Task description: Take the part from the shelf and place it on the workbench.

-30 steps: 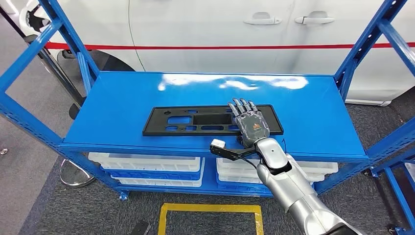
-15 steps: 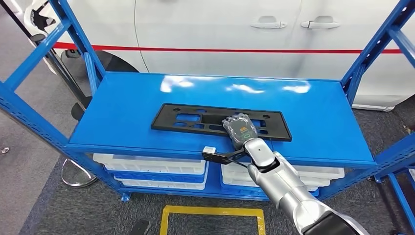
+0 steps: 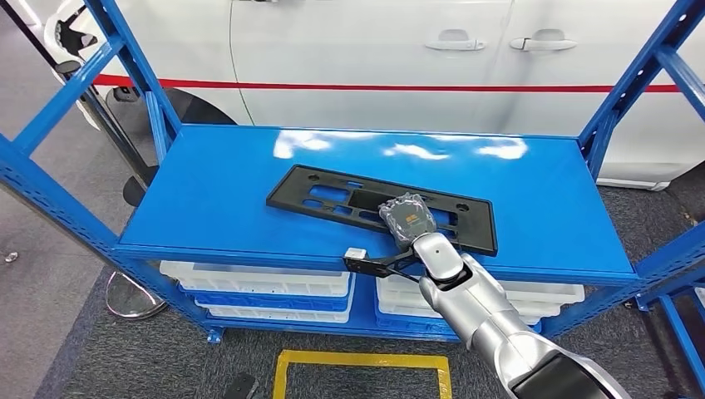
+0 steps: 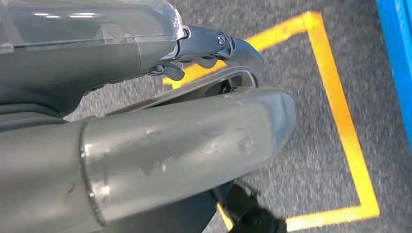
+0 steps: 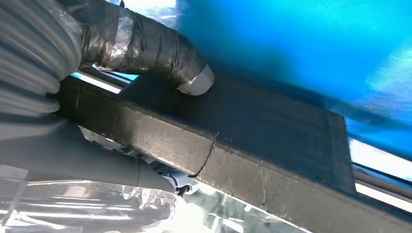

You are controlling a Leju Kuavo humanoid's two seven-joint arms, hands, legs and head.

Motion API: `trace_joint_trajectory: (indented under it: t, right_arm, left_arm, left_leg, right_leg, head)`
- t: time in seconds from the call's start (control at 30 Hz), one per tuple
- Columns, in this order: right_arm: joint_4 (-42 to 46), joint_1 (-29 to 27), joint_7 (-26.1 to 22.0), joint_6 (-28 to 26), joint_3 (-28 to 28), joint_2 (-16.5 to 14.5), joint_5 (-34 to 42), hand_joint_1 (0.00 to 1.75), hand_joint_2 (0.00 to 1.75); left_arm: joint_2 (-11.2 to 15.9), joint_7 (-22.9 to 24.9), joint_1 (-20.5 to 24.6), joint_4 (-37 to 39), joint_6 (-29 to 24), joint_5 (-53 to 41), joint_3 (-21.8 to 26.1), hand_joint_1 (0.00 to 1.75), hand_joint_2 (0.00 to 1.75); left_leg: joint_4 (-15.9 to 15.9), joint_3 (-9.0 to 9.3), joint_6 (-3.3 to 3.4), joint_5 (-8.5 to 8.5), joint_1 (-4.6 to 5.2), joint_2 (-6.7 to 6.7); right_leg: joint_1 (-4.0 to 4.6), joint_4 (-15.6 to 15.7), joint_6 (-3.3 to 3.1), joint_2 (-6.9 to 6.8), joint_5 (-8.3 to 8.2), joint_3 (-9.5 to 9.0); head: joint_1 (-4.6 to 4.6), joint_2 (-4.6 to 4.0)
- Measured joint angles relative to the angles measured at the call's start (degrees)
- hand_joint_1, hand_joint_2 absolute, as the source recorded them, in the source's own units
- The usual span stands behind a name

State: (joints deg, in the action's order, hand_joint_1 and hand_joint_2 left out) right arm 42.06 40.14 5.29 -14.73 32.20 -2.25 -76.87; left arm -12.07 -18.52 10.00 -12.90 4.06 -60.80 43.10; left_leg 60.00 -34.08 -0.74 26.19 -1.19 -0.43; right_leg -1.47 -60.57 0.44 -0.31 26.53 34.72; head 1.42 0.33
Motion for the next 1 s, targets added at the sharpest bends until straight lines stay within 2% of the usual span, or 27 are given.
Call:
trace_joint_trajectory:
  t: [0.07, 0.13, 0.2, 0.27, 0.3, 0.33, 0.37, 0.4, 0.47, 0.5, 0.57, 0.63, 0.7, 0.77, 0.8, 0.83, 0.87, 0.93, 0.97, 1.0]
  right_arm:
    - [-0.3, 0.1, 0.4, -1.5, 0.0, 0.0, 0.5, 1.75, 1.75]
    - [0.0, -0.1, 0.7, -3.1, -0.1, 0.2, 1.0, 1.75, 1.75]
    - [1.5, -0.4, 0.8, -4.2, -0.4, 0.9, 1.2, 1.75, 1.75]
    - [4.4, -0.8, 0.9, -4.1, -0.9, 2.0, 1.0, 1.74, 1.75]
    - [6.2, -0.9, 0.9, -3.5, -1.1, 2.7, 0.8, 1.74, 1.75]
    - [8.3, -1.0, 0.9, -2.9, -1.4, 3.4, 0.7, 1.74, 1.75]
    - [10.6, -1.1, 0.8, -2.4, -1.7, 4.3, 0.7, 1.75, 1.75]
    - [13.0, -1.2, 0.7, -2.2, -2.1, 5.1, 1.0, 1.75, 1.75]
    - [17.5, -1.1, 0.5, -2.7, -3.1, 6.3, 2.4, 1.75, 1.75]
    - [19.7, -1.3, 0.3, -3.1, -3.7, 6.8, 3.5, 1.74, 1.75]
    - [24.9, -2.4, -0.3, -3.6, -5.4, 8.2, 6.2, 1.73, 1.75]
    - [30.1, -3.9, -1.2, -3.9, -7.3, 9.7, 8.8, 1.71, 1.75]
    - [33.7, -4.7, -2.0, -4.3, -8.9, 10.5, 11.3, 1.71, 1.75]
    - [36.2, -5.8, -2.9, -5.1, -10.5, 11.1, 13.9, 1.71, 1.75]
    - [37.4, -6.5, -3.3, -5.5, -11.3, 11.4, 15.1, 1.72, 1.75]
    - [38.4, -7.2, -3.7, -5.8, -12.0, 11.7, 15.8, 1.72, 1.75]
    - [39.3, -7.7, -4.0, -6.0, -12.6, 11.9, 16.4, 1.74, 1.75]
    - [40.6, -8.4, -4.8, -6.7, -13.6, 12.2, 18.0, 1.74, 1.75]
    - [41.3, -8.7, -5.4, -7.4, -14.1, 12.3, 19.4, 1.73, 1.75]
    - [41.9, -9.0, -6.3, -8.4, -14.6, 12.3, 21.4, 1.73, 1.75]
  left_arm:
    - [0.0, -0.2, 0.0, 0.0, -0.2, 0.2, -0.1, 0.00, 0.00]
    - [0.0, -0.6, 0.0, 0.0, -0.6, 0.7, -0.1, 0.00, 0.87]
    - [0.0, -1.2, 0.0, 0.0, -0.8, 1.4, -0.1, 0.00, 1.75]
    - [0.0, -1.9, -0.2, 0.0, -0.7, 2.0, -0.1, 0.00, 1.75]
    - [0.0, -2.3, -0.3, 0.0, -0.6, 2.3, -0.1, 0.00, 1.75]
    - [0.0, -2.8, -0.4, 0.0, -0.6, 2.7, -0.1, 0.00, 1.75]
    - [0.0, -3.3, -0.5, 0.0, -0.6, 3.0, -0.1, 0.00, 1.75]
    - [0.0, -3.8, -0.6, 0.0, -0.8, 3.3, -0.1, 0.00, 1.75]
    - [0.0, -4.6, -0.8, 0.0, -1.6, 3.9, -0.1, 0.00, 1.75]
    - [0.0, -5.1, -0.8, 0.0, -2.1, 4.1, -0.1, 0.00, 1.75]
    - [0.0, -6.1, -1.0, 0.0, -3.1, 4.5, -0.1, 0.00, 1.75]
    - [0.0, -7.0, -1.3, 0.0, -3.9, 5.0, -0.1, 0.00, 1.75]
    - [0.0, -7.9, -1.5, 0.0, -5.0, 5.4, -0.1, 0.00, 1.75]
    - [0.0, -9.0, -1.5, 0.0, -6.5, 5.7, -0.1, 0.00, 1.75]
    - [0.0, -9.4, -1.5, 0.0, -7.1, 5.8, -0.1, 0.00, 1.75]
    - [0.0, -9.4, -1.6, 0.0, -7.2, 6.0, -0.1, 0.00, 1.75]
    - [0.0, -9.2, -1.6, 0.0, -6.9, 6.3, 0.0, 0.00, 1.75]
    - [0.0, -9.0, -1.6, 0.0, -5.3, 7.1, 0.2, 0.00, 1.75]
    - [0.0, -9.3, -1.5, 0.0, -4.2, 7.4, 0.3, 0.00, 1.75]
    - [0.0, -9.9, -1.4, 0.0, -3.2, 7.7, 0.5, 0.00, 1.75]
  left_leg:
    - [-0.5, 0.08, 0.84, -0.11, 0.32, -0.01]
    - [-1.2, 0.27, 1.83, -0.64, 0.33, 0.18]
    - [-1.8, 0.31, 2.76, -1.11, 0.40, 0.35]
    - [-1.8, 0.06, 3.24, -1.16, 0.82, 0.37]
    - [-1.8, -0.02, 3.40, -1.13, 1.04, 0.36]
    - [-1.6, -0.06, 3.51, -1.06, 1.22, 0.32]
    - [-1.5, -0.07, 3.57, -0.95, 1.35, 0.25]
    - [-1.2, -0.08, 3.56, -0.77, 1.44, 0.16]
    - [-0.5, -0.39, 3.23, -0.27, 1.68, 0.02]
    - [-0.1, -0.61, 2.99, -0.11, 1.76, 0.02]
    - [0.1, -0.93, 2.59, -0.02, 1.82, 0.02]
    - [0.6, -1.19, 2.07, 0.52, 1.70, 0.06]
    - [4.5, -2.90, 1.31, 2.73, 1.42, 0.13]
    - [11.2, -6.25, 0.71, 5.50, 1.03, 0.14]
    - [13.7, -7.64, 0.55, 6.00, 0.87, 0.14]
    - [14.4, -8.23, 0.49, 5.47, 0.77, 0.14]
    - [13.0, -7.78, 0.55, 3.91, 0.70, 0.14]
    - [6.2, -4.88, 1.00, -0.03, 0.73, 0.12]
    - [2.9, -3.44, 1.30, -1.23, 0.91, 0.11]
    - [0.9, -2.49, 1.59, -1.64, 1.13, 0.11]
  right_leg:
    - [0.00, 0.5, 0.84, 0.23, -0.43, 0.00]
    - [-0.15, 0.1, 1.37, 0.32, 0.09, 0.27]
    - [-0.13, -4.2, 1.32, 0.33, 2.90, 2.41]
    - [0.10, -11.2, 1.06, 0.34, 6.06, 5.95]
    - [0.18, -13.5, 0.97, 0.34, 6.51, 7.14]
    - [0.22, -13.9, 0.87, 0.33, 5.86, 7.41]
    - [0.23, -12.4, 0.74, 0.33, 4.30, 6.71]
    - [0.24, -9.2, 0.58, 0.32, 2.22, 5.24]
    - [0.38, -3.2, 0.24, 0.31, -0.13, 2.52]
    - [0.50, -1.5, 0.12, 0.35, -0.40, 1.84]
    - [0.68, -0.6, -0.08, 0.45, -0.11, 1.65]
    - [0.48, -0.4, -0.45, 0.44, -0.21, 1.44]
    - [0.24, -0.2, -0.88, 0.43, -0.21, 1.17]
    - [0.27, -0.2, -1.18, 0.43, -0.06, 1.01]
    - [0.29, -0.2, -1.25, 0.41, 0.03, 0.91]
    - [0.30, -0.2, -1.29, 0.42, 0.11, 0.81]
    - [0.29, -0.2, -1.28, 0.48, 0.20, 0.68]
    - [0.25, -0.1, -1.15, 0.63, 0.36, 0.44]
    - [0.27, -0.1, -0.99, 0.69, 0.40, 0.41]
    - [0.25, 0.0, -0.76, 0.71, 0.39, 0.44]
  head:
    - [-0.02, 0.00]
    - [-0.03, 0.00]
    - [-0.05, 0.00]
    - [-0.05, 0.00]
    - [-0.06, 0.00]
    - [-0.05, 0.00]
    - [-0.06, 0.00]
    - [-0.05, 0.00]
    - [-0.04, 0.00]
    - [-0.02, 0.00]
    - [-0.02, 0.00]
    - [-0.03, 0.00]
    - [0.00, 0.00]
    - [0.00, 0.00]
    - [-0.01, 0.00]
    - [0.00, 0.00]
    - [0.01, 0.00]
    - [-0.01, 0.00]
    - [-0.01, 0.00]
    - [-0.01, 0.00]
